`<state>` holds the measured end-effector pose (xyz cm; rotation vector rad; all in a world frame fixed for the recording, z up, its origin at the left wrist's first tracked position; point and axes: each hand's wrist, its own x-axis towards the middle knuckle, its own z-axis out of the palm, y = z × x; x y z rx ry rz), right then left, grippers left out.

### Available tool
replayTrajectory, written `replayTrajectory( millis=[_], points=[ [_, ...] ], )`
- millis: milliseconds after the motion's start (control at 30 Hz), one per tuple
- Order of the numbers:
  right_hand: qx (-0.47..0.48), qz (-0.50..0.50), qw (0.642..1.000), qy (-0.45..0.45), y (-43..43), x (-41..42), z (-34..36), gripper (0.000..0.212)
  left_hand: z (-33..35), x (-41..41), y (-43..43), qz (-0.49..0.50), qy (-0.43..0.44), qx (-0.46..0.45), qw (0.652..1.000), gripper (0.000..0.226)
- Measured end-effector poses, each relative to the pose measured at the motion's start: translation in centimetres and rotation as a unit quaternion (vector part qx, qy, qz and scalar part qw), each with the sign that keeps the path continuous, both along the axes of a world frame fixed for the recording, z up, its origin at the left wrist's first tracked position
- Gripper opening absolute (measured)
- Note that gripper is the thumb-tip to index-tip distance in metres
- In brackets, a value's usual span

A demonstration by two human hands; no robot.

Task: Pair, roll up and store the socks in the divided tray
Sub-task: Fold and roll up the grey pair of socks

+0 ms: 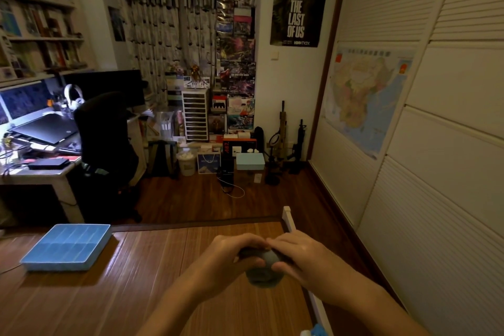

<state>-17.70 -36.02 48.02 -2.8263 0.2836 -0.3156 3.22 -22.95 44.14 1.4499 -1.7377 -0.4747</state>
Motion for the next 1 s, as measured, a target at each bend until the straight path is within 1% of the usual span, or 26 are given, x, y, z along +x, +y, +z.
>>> replayTrajectory(
  millis=[67,167,233,333,400,467,567,633,700,767,833,900,1000],
  points=[
    [0.003,-0.005,1.0,0.021,-0.3,0.1,-0.1,0.042,-0.1,0.0,-0.2,-0.001,-0.014,-0.006,1.0,0.043],
    [-0.022,-0.001,0.999,0.032,-0.4,0.1,-0.3,0.028,-0.2,-0.1,-0.3,-0.003,-0.001,0.02,1.0,0.042],
    [-0.064,0.004,0.998,0.018,-0.5,0.1,-0.8,0.029,-0.2,-0.2,-0.3,-0.008,0.0,0.056,0.998,0.039],
    [-0.119,0.015,0.993,0.009,-0.4,0.1,-1.2,0.033,0.3,-0.4,-0.5,-0.035,-0.033,0.09,0.995,0.029],
    [-0.135,0.023,0.99,0.017,-0.1,0.2,-1.4,0.034,0.8,-0.5,-0.6,-0.043,-0.03,0.104,0.993,0.03],
    [-0.135,0.021,0.99,0.02,0.1,0.2,-1.4,0.035,0.7,-0.4,-0.8,-0.036,-0.056,0.105,0.992,0.029],
    [-0.106,-0.008,0.994,0.013,0.3,0.2,-1.4,0.037,0.1,-0.5,-1.1,-0.009,-0.105,0.099,0.989,0.03],
    [-0.097,-0.03,0.995,0.021,0.5,0.3,-1.4,0.042,0.0,-0.8,-1.3,0.015,-0.147,0.075,0.986,0.032],
    [-0.1,-0.043,0.994,0.031,0.4,0.2,-1.5,0.04,0.1,-1.1,-1.5,0.03,-0.178,0.048,0.982,0.034],
    [-0.119,-0.045,0.991,0.028,0.1,0.3,-1.8,0.037,0.3,-1.4,-1.6,0.037,-0.178,0.068,0.981,0.034],
    [-0.151,-0.037,0.988,0.022,0.3,0.1,-1.7,0.034,0.3,-1.5,-1.5,0.023,-0.15,0.098,0.984,0.037],
    [-0.177,-0.027,0.984,-0.007,0.6,-0.2,-2.0,0.031,0.5,-1.7,-1.5,0.002,-0.128,0.112,0.985,0.037],
    [-0.177,-0.028,0.984,-0.007,1.3,0.0,-1.8,0.031,0.3,-1.8,-1.7,0.019,-0.146,0.108,0.983,0.03]
  ],
)
